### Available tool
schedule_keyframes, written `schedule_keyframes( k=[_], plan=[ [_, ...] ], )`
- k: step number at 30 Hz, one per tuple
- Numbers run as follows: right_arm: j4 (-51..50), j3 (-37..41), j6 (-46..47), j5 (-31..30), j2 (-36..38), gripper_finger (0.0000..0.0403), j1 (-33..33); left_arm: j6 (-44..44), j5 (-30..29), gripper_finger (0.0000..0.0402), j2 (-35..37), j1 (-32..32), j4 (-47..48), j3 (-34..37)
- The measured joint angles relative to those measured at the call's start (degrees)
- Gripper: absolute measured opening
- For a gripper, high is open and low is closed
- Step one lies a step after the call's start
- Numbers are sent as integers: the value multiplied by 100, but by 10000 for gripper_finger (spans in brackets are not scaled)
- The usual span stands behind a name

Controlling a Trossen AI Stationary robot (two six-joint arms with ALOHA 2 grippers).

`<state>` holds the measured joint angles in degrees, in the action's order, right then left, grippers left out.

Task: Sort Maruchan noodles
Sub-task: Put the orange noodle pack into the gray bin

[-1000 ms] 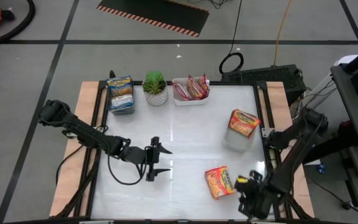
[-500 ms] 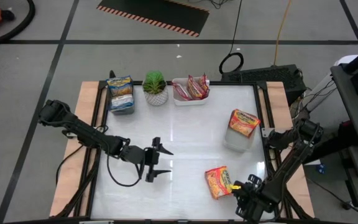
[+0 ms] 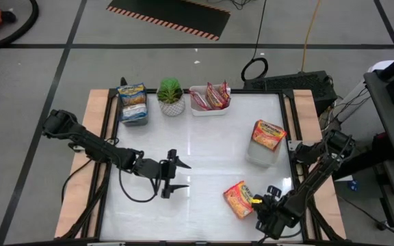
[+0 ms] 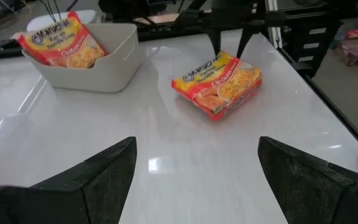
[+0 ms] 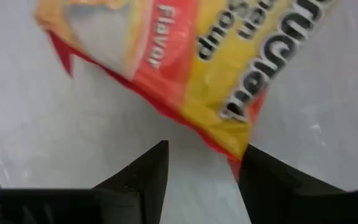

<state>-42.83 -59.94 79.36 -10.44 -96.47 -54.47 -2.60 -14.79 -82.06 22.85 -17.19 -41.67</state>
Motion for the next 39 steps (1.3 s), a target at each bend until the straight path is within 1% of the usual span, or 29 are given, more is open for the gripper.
schedule_keyframes(
  k=[5,8,12,13,15,18,20,23,27,29,33,39],
  plan=[
    [53,2,-386,0,0,122,127,-163,0,340,2,0,135,0],
    [56,2,-589,0,0,81,214,-297,-2,340,2,0,162,0],
    [57,2,-877,0,2,17,330,-438,-2,340,2,0,169,0],
    [53,4,-964,0,13,9,363,-479,0,340,2,0,195,0],
    [-31,-10,-1013,1,42,7,439,-581,37,340,0,-35,296,0],
    [-553,-235,-1090,-11,44,3,557,-857,179,340,-38,-117,477,0],
    [-889,-443,-1224,-155,46,1,608,-1016,320,340,-39,-164,505,0],
    [-1395,-820,-1520,-542,46,1,642,-1128,759,340,-37,-209,385,0],
    [-1909,-1414,-1999,-1344,46,0,659,-1346,1542,340,-37,-227,-105,-2],
    [-2109,-1681,-2239,-1735,46,0,682,-1475,1779,340,-37,-227,-304,0],
    [-2333,-2106,-2759,-2368,46,0,771,-1524,1822,340,-37,-227,-572,0],
    [-2343,-2351,-3377,-2821,46,0,999,-1309,1500,340,-156,-237,-686,-1]
  ],
)
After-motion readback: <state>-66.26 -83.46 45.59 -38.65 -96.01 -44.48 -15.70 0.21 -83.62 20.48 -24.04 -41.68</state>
